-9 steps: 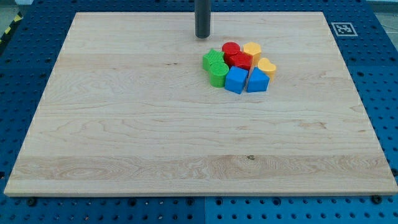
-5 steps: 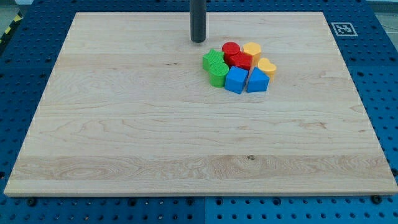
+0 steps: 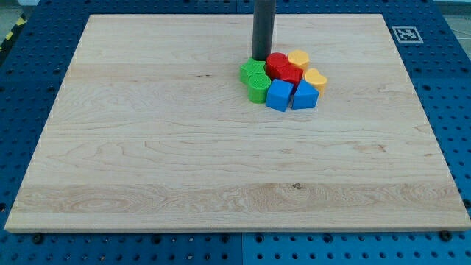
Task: Push the red circle into the red star
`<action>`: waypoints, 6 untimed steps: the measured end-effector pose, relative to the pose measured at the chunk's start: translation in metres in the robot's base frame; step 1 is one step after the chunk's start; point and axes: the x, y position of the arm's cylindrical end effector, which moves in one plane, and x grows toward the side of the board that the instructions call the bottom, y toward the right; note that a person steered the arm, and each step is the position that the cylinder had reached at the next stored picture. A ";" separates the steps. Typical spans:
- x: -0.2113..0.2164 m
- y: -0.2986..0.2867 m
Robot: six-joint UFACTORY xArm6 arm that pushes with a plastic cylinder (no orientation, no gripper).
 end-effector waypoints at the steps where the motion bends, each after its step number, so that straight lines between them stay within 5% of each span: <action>1: 0.001 0.011; 6: 0.041 0.025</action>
